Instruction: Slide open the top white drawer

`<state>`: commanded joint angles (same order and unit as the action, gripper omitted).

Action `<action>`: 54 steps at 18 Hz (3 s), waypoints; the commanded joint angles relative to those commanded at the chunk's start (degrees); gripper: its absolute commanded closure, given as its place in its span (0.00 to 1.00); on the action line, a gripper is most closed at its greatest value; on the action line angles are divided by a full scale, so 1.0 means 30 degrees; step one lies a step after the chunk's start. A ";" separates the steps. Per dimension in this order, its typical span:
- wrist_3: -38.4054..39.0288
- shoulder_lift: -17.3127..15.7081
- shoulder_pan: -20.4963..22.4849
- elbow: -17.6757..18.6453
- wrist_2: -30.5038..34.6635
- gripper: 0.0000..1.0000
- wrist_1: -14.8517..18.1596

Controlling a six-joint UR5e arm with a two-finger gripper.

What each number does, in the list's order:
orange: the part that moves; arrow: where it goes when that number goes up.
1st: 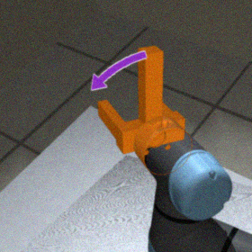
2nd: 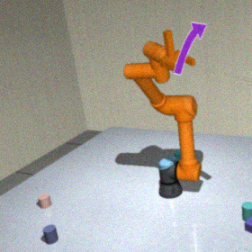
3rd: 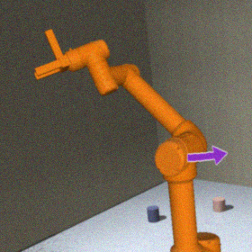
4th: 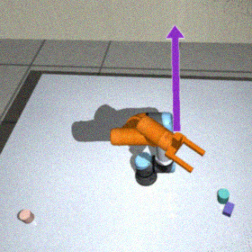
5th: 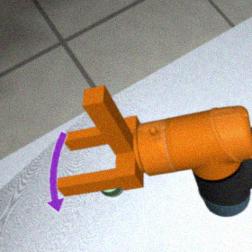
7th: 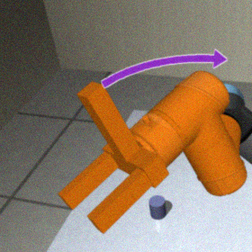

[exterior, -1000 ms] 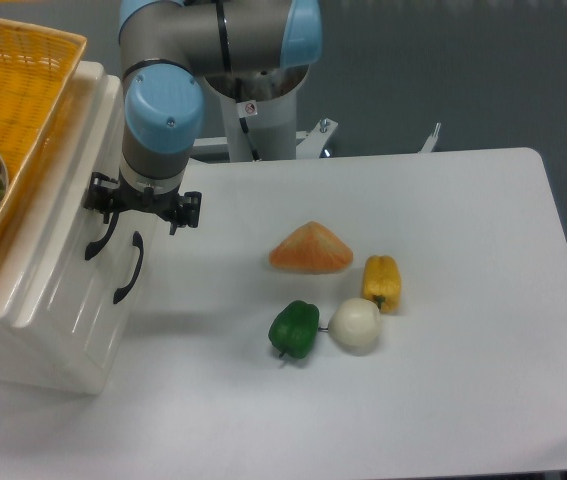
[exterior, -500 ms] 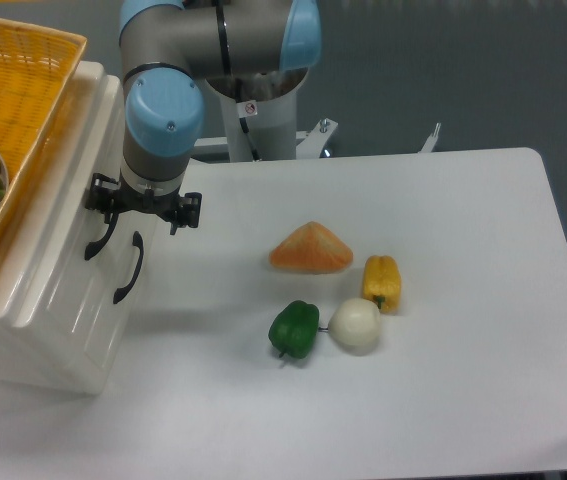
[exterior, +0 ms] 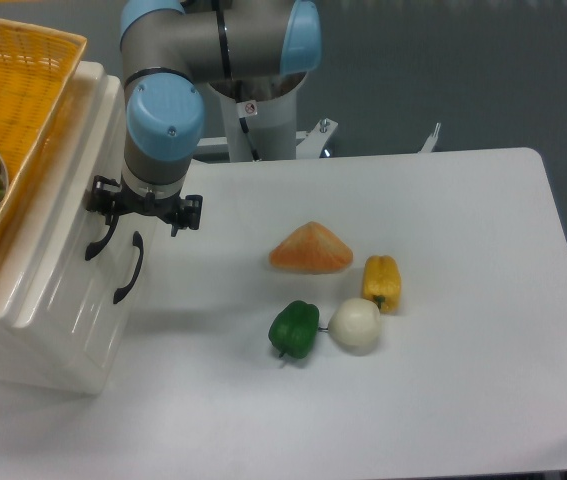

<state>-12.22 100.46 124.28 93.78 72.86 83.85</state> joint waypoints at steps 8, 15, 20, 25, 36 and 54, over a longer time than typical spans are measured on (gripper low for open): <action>-0.0059 0.0059 0.0469 -0.0205 0.0000 0.00 -0.0030; -0.0438 0.0059 0.0850 -0.0205 0.0264 0.00 0.0000; -0.1288 0.0088 0.1259 -0.0176 0.0439 0.00 0.0058; -0.1875 0.0088 0.1670 -0.0146 0.0645 0.00 0.0059; -0.2578 0.0001 0.2724 -0.0176 0.0674 0.00 0.0146; -0.4481 0.0030 0.4366 -0.0176 0.1436 0.00 0.0205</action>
<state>-25.66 100.55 137.37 93.25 77.17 84.46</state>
